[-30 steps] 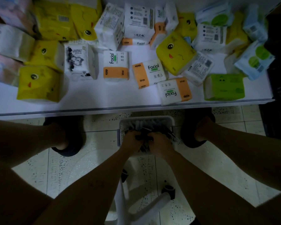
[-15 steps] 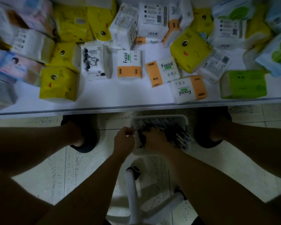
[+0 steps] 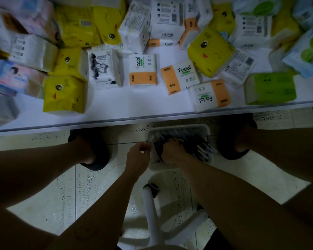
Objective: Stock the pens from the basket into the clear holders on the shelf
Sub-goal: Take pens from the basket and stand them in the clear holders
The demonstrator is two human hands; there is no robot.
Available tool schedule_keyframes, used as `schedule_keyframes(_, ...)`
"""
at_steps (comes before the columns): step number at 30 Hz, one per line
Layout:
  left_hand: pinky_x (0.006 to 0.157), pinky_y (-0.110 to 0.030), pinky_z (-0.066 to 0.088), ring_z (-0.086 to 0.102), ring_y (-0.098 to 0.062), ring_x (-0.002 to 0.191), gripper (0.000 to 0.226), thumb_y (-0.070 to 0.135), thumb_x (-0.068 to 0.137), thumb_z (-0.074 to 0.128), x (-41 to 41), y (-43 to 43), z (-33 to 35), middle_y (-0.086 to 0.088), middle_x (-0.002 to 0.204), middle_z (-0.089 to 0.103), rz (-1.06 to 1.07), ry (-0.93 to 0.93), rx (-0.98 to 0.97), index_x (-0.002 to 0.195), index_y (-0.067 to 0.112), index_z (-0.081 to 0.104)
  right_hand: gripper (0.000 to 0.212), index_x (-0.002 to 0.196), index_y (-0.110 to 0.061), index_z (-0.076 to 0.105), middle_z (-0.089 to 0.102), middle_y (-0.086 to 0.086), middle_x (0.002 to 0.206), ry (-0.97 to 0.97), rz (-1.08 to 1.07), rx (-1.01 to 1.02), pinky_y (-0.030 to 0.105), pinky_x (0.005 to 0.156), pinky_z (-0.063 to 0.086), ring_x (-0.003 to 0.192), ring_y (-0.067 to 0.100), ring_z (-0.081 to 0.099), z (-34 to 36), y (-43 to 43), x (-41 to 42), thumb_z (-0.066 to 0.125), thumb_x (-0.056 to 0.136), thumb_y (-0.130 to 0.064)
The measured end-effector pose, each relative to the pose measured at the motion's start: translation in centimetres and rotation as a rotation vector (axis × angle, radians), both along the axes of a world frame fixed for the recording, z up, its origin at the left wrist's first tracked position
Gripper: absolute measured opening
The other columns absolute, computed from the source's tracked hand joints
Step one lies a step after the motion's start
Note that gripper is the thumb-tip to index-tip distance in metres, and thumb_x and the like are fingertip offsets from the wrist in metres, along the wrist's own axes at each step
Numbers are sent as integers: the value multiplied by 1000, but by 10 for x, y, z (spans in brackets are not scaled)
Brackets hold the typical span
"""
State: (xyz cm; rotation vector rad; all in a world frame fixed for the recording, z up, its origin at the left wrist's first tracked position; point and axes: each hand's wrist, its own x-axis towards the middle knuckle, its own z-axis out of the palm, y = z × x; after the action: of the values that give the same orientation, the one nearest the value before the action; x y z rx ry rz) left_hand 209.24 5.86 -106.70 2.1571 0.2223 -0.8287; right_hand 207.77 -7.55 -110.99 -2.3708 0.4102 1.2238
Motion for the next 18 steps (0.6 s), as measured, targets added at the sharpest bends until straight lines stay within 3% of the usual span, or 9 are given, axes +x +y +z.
schedule_keyframes(3,87,-37,53,62,-18,89,13,8,94,54,2,-2,0,-2,100,65,-11,-20,-13,101,12,63,41,128,3,51,49,20,133,-96,-71,-41,40,102,44,120,34,51,-1,-1,1,53,96,-22)
schedule_keyframes(7,82,-32,52,61,-19,93,14,8,95,54,6,-6,8,1,99,63,24,-14,-61,106,13,60,20,103,-3,71,70,12,103,-256,-271,-40,35,86,56,94,26,66,4,-9,2,58,93,-14)
schedule_keyframes(9,70,-21,49,60,-15,90,21,9,97,51,8,-7,14,3,100,60,33,-15,-83,116,16,54,16,81,-3,69,67,11,84,-273,-402,11,33,77,57,78,23,64,11,-17,5,59,91,-10)
schedule_keyframes(11,58,-12,41,57,-6,79,31,10,98,48,9,-9,20,0,98,59,38,-3,-90,127,19,47,22,68,-5,56,57,9,70,-212,-511,81,30,68,52,65,20,55,21,-26,6,57,90,-6)
schedule_keyframes(13,55,-12,40,55,-3,74,33,11,99,47,10,-8,26,-2,95,60,38,-1,-88,131,17,46,13,76,1,59,62,16,76,-134,-560,166,37,73,57,71,27,62,32,-34,5,56,89,-3)
schedule_keyframes(15,53,-14,42,58,-8,73,31,12,99,47,11,-7,34,-4,96,64,8,1,-93,130,15,52,15,98,7,62,66,25,95,-102,-607,235,45,78,59,84,36,67,47,-37,0,54,89,-1)
schedule_keyframes(18,52,-26,54,65,-22,73,28,16,99,47,10,-5,50,-9,92,68,-1,-1,-132,124,19,59,19,103,-4,63,66,24,92,-148,-721,311,41,69,57,72,30,64,71,-33,-10,46,95,-3)
